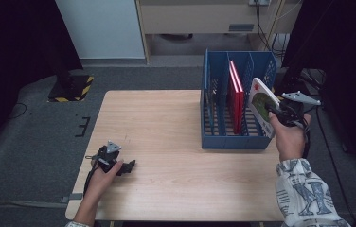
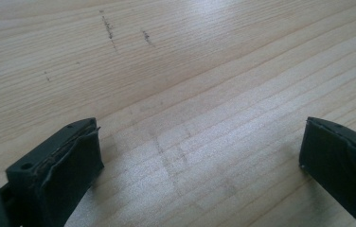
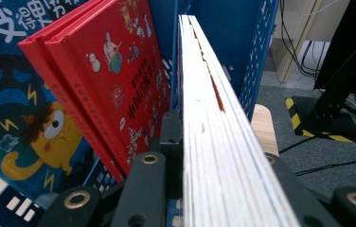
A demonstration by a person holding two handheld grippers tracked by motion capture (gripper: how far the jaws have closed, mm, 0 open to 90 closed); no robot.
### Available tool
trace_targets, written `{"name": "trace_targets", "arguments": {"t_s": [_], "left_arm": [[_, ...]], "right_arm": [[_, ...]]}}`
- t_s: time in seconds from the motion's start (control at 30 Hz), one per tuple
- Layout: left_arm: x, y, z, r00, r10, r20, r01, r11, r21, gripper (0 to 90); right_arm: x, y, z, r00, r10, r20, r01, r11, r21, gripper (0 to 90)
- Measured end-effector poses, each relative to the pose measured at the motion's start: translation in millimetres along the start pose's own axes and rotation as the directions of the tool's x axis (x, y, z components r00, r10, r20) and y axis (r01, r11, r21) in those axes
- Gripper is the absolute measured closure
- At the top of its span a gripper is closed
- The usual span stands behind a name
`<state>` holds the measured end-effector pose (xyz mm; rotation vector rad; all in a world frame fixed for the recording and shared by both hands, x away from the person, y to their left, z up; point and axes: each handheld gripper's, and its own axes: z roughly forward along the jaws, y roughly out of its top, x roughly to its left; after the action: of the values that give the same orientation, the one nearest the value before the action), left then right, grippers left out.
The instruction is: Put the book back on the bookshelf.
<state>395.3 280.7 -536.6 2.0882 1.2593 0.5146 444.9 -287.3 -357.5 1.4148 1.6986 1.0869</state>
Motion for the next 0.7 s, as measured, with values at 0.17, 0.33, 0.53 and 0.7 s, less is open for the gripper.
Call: {"name": "trace_targets", "arguments": {"t_s": [0.17,0.33,0.53,0.7], "left_arm": [[0.0,0.0,0.0,1.0000,0.000,0.000,0.000,1.0000,0.000,0.0],[0.0,0.0,0.0,1.0000,0.000,0.000,0.000,1.0000,0.000,0.0],[-0.1,0.3,0.3,1.0000,0.001,0.002,-0.001,1.0000,0.000,0.0],[-0.1,0.3,0.3,1.0000,0.001,0.001,-0.001,1.0000,0.000,0.0]], "right_arm": [[-1.7,2.2,4.7,0.9999,0.004,0.013,-0.004,1.000,0.002,75.6],[-3.8,3.6,11.9,0.9996,0.010,0.025,-0.010,1.000,-0.002,75.5],[-7.4,0.1,26.5,0.9987,0.032,0.041,-0.031,1.000,-0.002,75.6],[-9.2,-1.5,35.2,0.9973,0.052,0.052,-0.052,0.999,-0.003,75.6]]}}
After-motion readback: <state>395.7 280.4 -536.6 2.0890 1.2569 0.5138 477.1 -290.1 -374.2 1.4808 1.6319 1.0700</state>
